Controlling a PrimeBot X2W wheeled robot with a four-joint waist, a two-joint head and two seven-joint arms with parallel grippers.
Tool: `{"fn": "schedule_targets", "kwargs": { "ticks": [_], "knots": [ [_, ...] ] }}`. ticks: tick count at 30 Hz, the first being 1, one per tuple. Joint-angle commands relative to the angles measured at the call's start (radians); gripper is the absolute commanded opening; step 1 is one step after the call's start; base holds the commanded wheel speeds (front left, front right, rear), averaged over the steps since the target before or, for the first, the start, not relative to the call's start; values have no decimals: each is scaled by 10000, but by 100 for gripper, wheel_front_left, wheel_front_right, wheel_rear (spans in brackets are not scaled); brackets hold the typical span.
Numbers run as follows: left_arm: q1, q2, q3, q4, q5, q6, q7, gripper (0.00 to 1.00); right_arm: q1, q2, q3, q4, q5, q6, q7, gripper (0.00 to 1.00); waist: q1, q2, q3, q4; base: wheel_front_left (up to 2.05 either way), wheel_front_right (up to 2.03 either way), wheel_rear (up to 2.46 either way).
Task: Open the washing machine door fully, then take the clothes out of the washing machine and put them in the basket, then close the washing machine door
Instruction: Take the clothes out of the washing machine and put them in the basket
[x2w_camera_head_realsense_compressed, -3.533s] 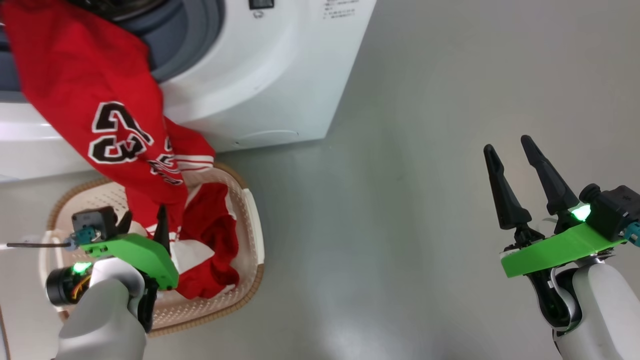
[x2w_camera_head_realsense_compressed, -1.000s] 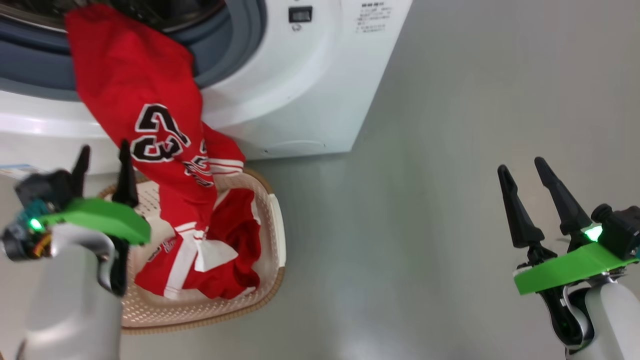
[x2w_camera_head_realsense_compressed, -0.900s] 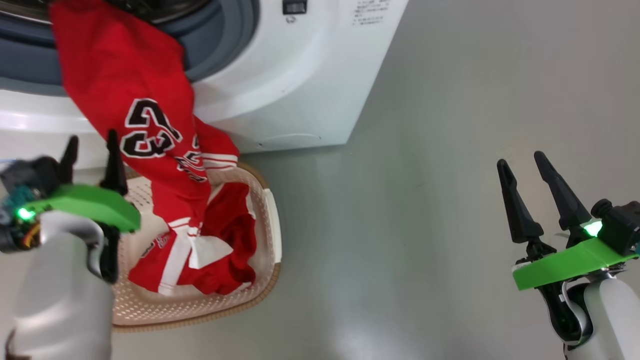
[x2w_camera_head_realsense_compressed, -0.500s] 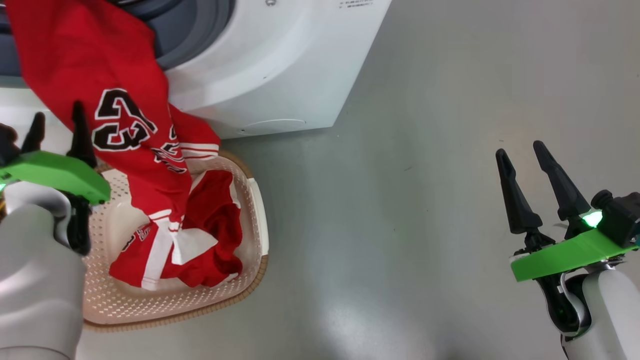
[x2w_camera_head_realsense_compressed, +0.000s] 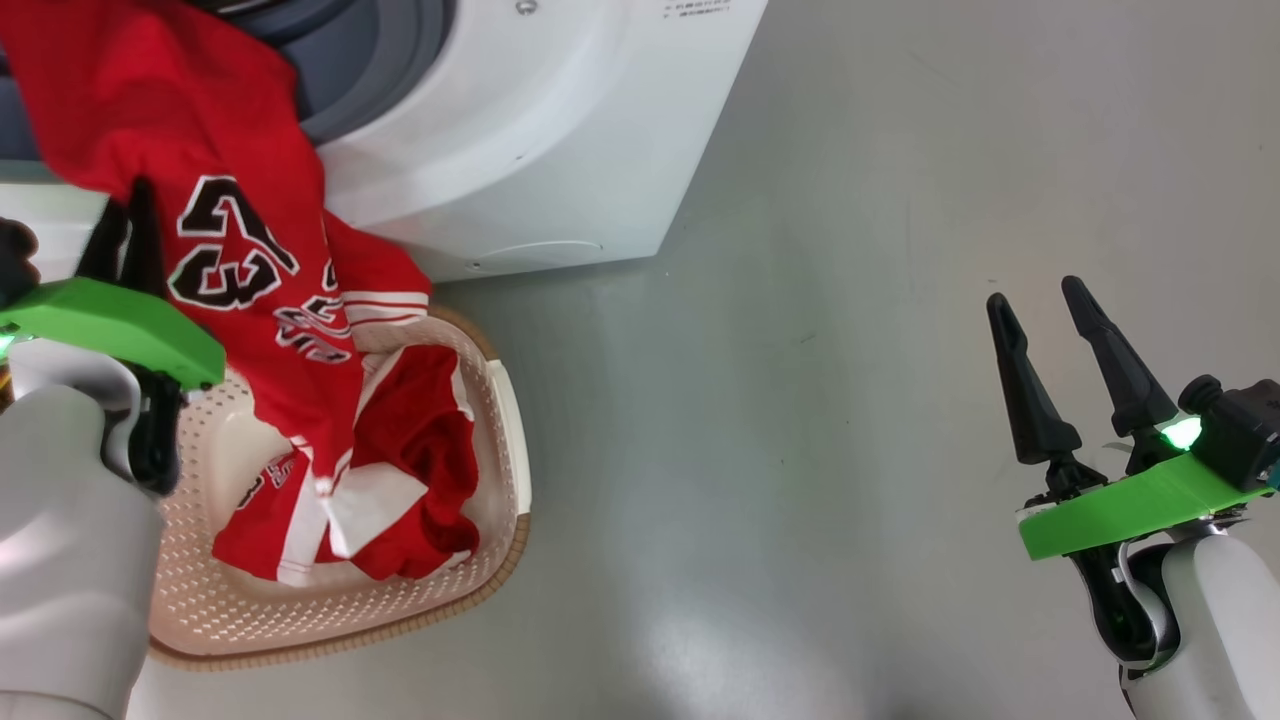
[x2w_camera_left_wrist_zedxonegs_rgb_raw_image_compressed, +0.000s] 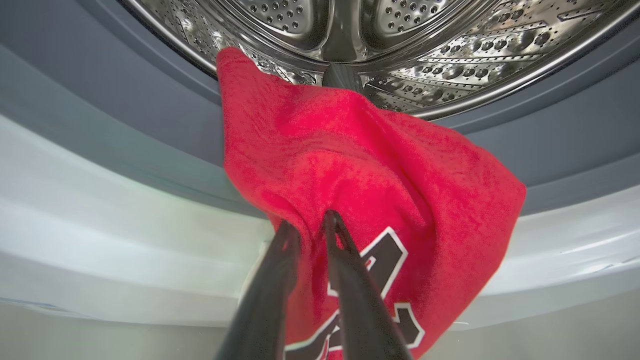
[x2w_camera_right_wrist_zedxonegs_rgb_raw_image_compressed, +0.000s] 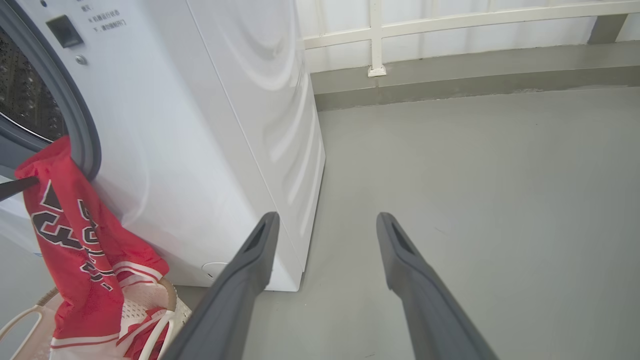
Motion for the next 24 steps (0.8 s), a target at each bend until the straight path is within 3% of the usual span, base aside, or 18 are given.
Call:
{"fn": "schedule_targets", "kwargs": {
  "ticks": [1,9,24],
  "knots": [
    [189,567,64,-360,-203,-28,-79,0,120,-80,162,-180,-102,16,-118,100,0,0,-87,61,0,0,0],
    [1193,636,296,-1792,-342,-28,-79,0,259,-103,151,-113,-123,16,-118,100,0,0,-685,301,0,0,0],
    [4195,-294,2055,-5256,1574,-28,-79,0,751,-251,54,-52,-112,16,-118,100,0,0,-1576,812,0,0,0]
  ]
}}
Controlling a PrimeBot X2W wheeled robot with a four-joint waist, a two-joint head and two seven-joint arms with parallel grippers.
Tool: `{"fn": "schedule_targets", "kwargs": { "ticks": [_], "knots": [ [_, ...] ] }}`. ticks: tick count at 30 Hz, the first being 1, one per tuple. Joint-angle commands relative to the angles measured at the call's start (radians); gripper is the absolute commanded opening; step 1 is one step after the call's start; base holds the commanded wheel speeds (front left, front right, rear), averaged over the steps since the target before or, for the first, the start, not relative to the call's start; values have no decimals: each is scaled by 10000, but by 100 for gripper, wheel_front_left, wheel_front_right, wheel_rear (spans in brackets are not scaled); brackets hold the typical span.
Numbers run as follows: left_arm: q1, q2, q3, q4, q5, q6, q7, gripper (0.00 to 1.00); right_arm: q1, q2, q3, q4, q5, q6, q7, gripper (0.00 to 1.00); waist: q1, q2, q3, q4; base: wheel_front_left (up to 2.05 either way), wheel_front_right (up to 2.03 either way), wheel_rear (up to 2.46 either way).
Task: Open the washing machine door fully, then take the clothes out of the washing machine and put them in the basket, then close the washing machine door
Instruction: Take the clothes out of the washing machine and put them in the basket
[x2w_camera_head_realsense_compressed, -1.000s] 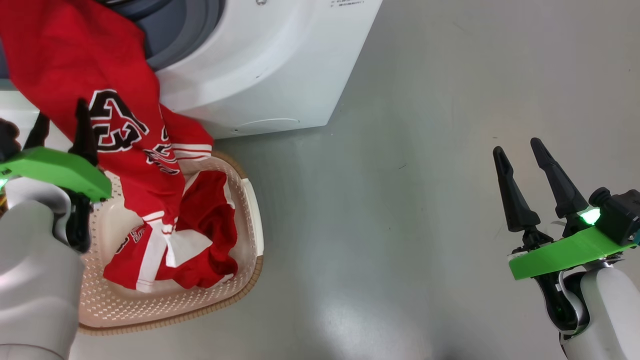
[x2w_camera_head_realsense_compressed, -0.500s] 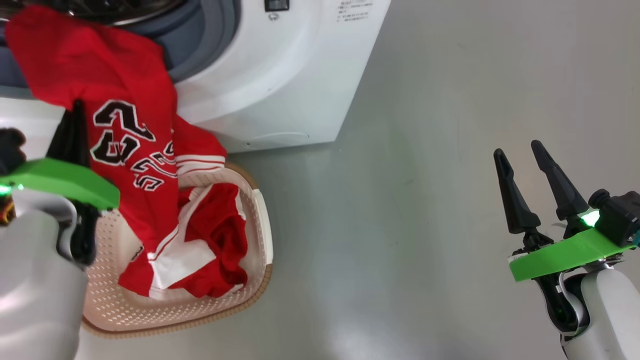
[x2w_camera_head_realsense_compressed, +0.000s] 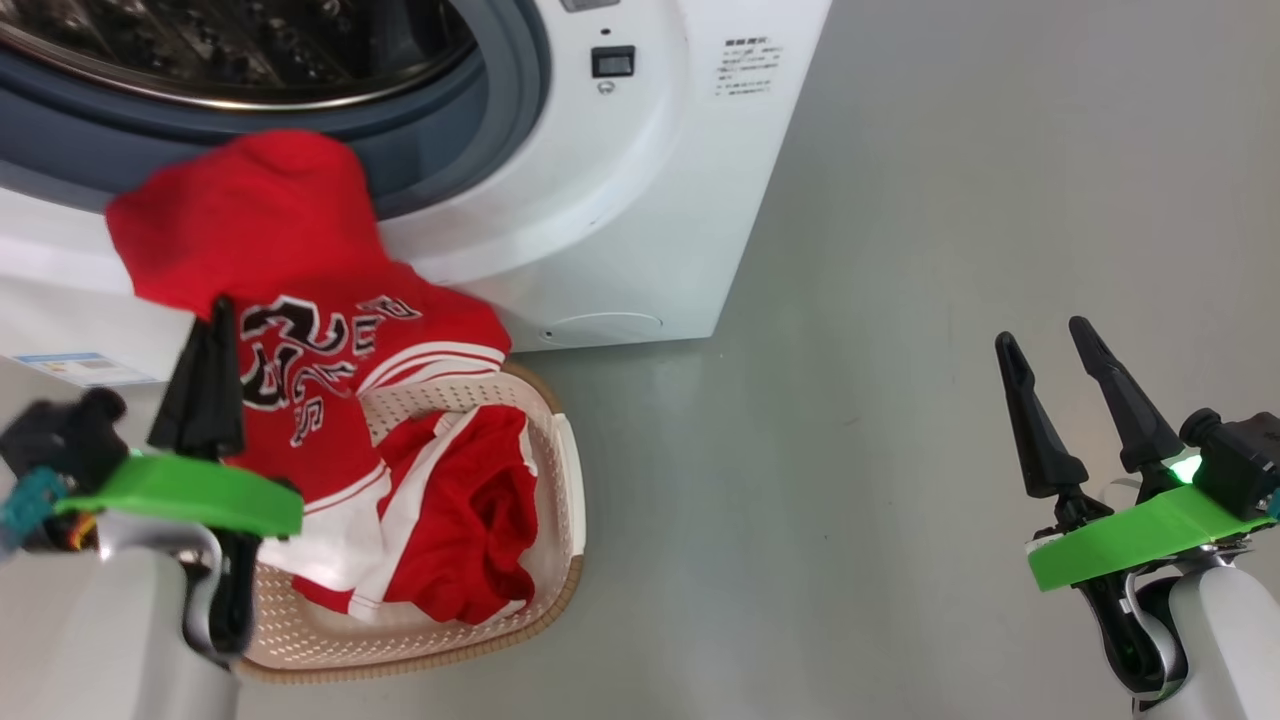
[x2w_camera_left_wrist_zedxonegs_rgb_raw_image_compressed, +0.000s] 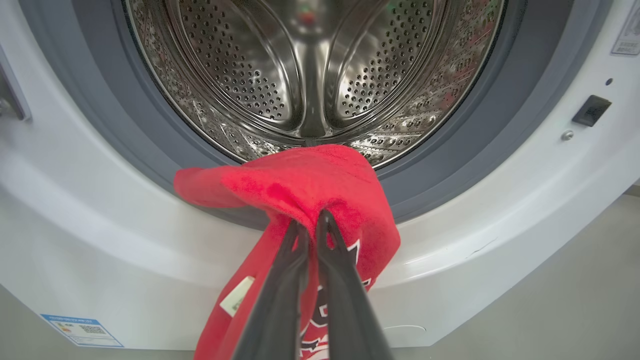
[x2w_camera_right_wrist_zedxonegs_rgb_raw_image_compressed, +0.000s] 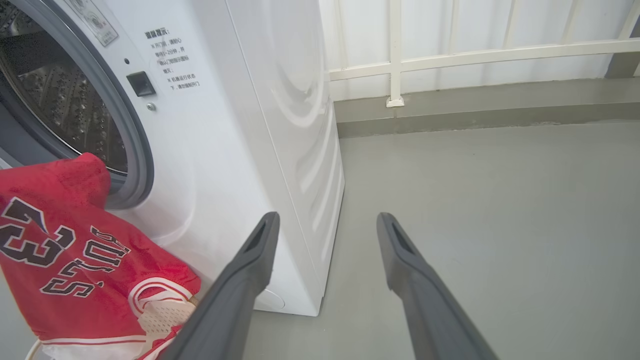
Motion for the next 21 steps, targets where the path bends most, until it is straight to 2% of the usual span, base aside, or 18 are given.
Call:
{"fn": "schedule_targets", "kwargs": {
  "ticks": [1,7,12,17,21],
  "knots": [
    [211,273,379,-416,123,-28,-79,0,276,-170,144,-208,-38,16,-118,100,0,0,-113,110,0,0,0],
    [1443,-195,811,-1592,639,-28,-80,0,363,-177,132,-197,-41,16,-118,100,0,0,-226,190,0,0,0],
    [2352,-641,1037,-1936,812,-29,-80,0,384,-178,152,-227,-5,16,-118,100,0,0,-187,183,0,0,0],
    [2554,-763,941,-1494,809,-29,-80,0,330,-168,155,-251,9,16,-118,100,0,0,-61,133,0,0,0],
    [2371,-767,659,-551,749,-29,-80,0,247,-141,196,-277,17,16,-118,100,0,0,92,12,0,0,0]
  ]
}}
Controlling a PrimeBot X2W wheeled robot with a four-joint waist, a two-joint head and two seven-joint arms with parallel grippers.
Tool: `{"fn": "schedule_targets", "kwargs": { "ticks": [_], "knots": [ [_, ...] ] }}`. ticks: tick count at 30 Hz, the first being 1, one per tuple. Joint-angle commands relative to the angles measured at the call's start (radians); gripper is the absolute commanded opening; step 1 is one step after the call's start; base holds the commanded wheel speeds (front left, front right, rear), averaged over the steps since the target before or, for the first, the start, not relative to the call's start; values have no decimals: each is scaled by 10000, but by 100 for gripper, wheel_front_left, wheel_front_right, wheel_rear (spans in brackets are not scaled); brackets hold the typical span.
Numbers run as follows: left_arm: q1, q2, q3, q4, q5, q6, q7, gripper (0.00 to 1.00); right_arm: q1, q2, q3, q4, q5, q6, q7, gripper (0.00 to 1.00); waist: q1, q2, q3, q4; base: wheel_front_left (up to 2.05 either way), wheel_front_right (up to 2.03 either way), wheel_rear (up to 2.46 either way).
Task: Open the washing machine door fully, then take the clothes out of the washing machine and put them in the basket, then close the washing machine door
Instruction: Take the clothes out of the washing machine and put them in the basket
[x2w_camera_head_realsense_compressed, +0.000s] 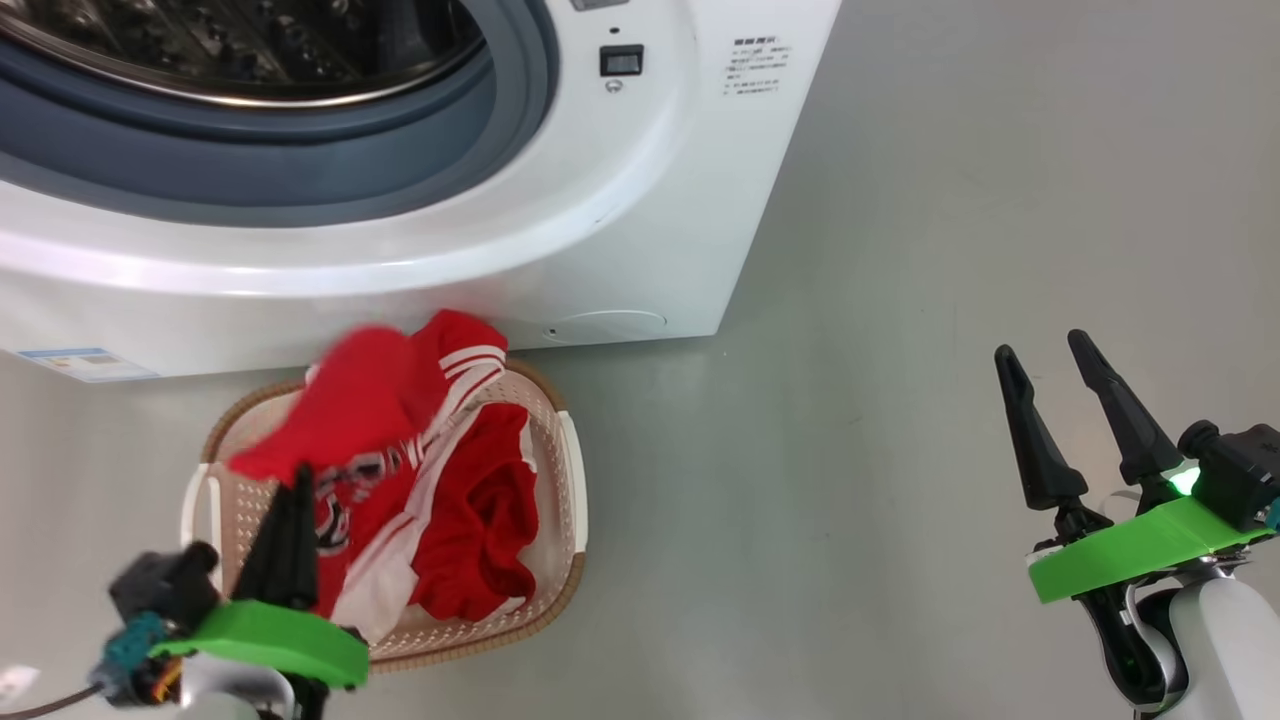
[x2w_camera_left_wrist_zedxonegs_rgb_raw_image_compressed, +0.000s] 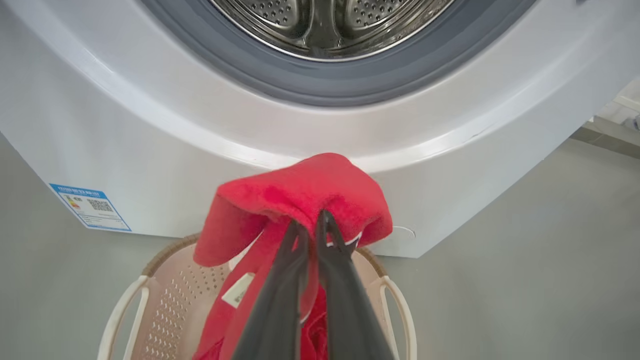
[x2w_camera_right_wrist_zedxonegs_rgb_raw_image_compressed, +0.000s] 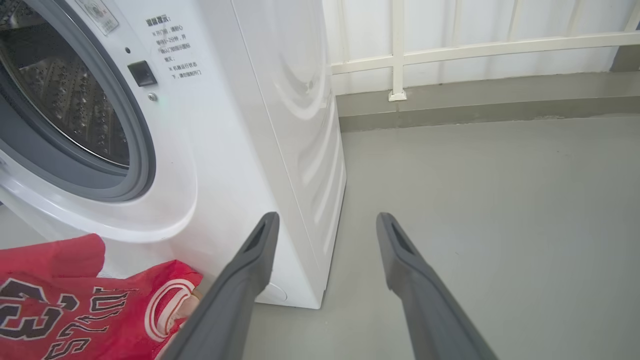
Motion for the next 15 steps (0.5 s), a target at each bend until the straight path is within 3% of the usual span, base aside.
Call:
{"fn": "schedule_targets", "kwargs": {
  "ticks": [1,15],
  "knots": [
    [-225,210,205,90,-71,-29,-82,0,28,-99,189,-254,17,16,-118,100,0,0,118,-92,0,0,0],
    [-2325,408,-1648,4205,-526,-29,-82,0,-210,-16,212,-337,4,16,-118,100,0,0,845,-552,0,0,0]
  ]
}}
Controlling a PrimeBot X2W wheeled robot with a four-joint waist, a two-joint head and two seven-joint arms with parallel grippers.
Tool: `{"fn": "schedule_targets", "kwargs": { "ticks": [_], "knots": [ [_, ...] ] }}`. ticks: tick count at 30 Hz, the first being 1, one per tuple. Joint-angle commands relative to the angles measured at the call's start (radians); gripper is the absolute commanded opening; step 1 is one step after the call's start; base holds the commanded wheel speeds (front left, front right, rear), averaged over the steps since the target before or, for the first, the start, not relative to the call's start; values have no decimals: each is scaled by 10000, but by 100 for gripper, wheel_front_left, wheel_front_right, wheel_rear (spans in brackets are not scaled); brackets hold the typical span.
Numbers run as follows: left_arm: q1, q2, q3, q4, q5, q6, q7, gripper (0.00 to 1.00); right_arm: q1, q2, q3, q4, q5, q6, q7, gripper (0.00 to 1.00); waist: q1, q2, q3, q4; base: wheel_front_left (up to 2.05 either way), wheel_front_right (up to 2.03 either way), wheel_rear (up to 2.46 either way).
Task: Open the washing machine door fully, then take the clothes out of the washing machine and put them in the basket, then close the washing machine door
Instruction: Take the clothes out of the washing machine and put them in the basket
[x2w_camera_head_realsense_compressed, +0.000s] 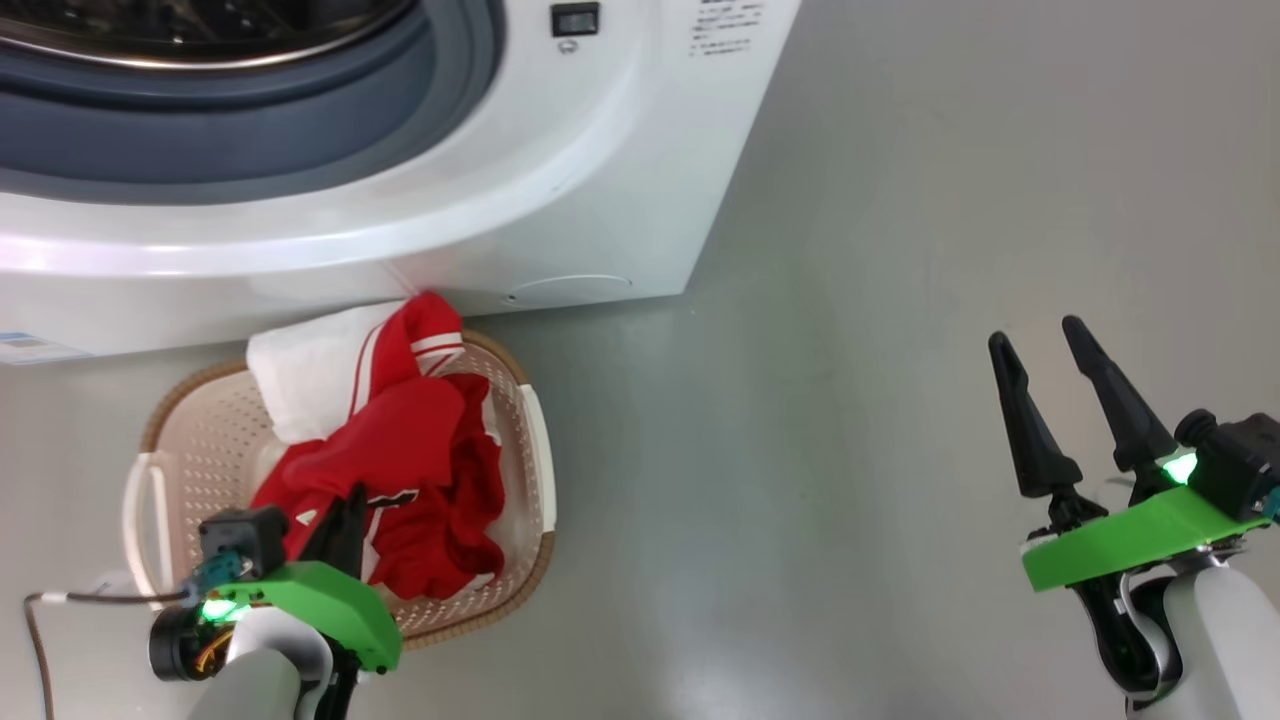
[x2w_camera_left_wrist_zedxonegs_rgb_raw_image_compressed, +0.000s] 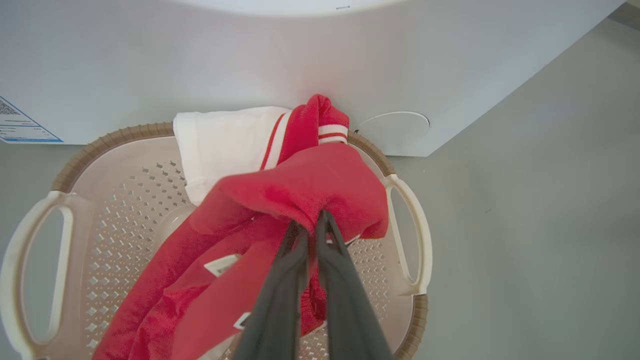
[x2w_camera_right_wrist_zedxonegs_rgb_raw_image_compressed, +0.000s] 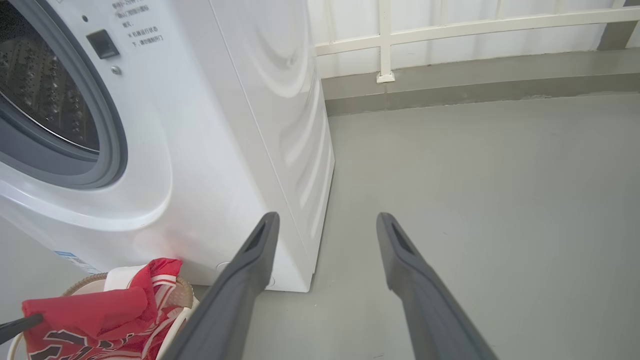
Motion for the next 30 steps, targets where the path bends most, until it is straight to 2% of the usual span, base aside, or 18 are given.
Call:
{"fn": "schedule_targets", "kwargs": {
  "ticks": [1,6,10,27,28,29,30],
  "knots": [
    [-240,322,74,208,-121,-29,-82,0,-91,-99,216,-248,-2,16,-118,100,0,0,180,-179,0,0,0],
    [-997,358,-823,1831,-623,-29,-57,0,-165,-125,283,-276,-9,16,-118,100,0,0,516,-388,0,0,0],
    [-1511,438,-1393,2615,-1069,-29,104,0,-222,-163,273,-337,-19,16,-118,100,0,0,826,-535,0,0,0],
    [-2727,725,-2855,3647,-2388,-29,1117,0,-503,-227,306,-653,-107,16,-118,100,0,0,1944,-672,0,0,0],
    [-2758,732,-2926,3672,-2433,-29,1163,7,-514,-228,305,-657,-115,16,-118,100,0,0,1957,-664,0,0,0],
    [-2786,739,-2993,3693,-2475,-29,1186,22,-528,-229,305,-653,-123,16,-118,100,0,0,1964,-655,0,0,0],
    [-2816,750,-3005,3718,-2548,-29,1148,44,-545,-233,306,-646,-130,16,-118,100,0,0,1966,-637,0,0,0]
  ]
}}
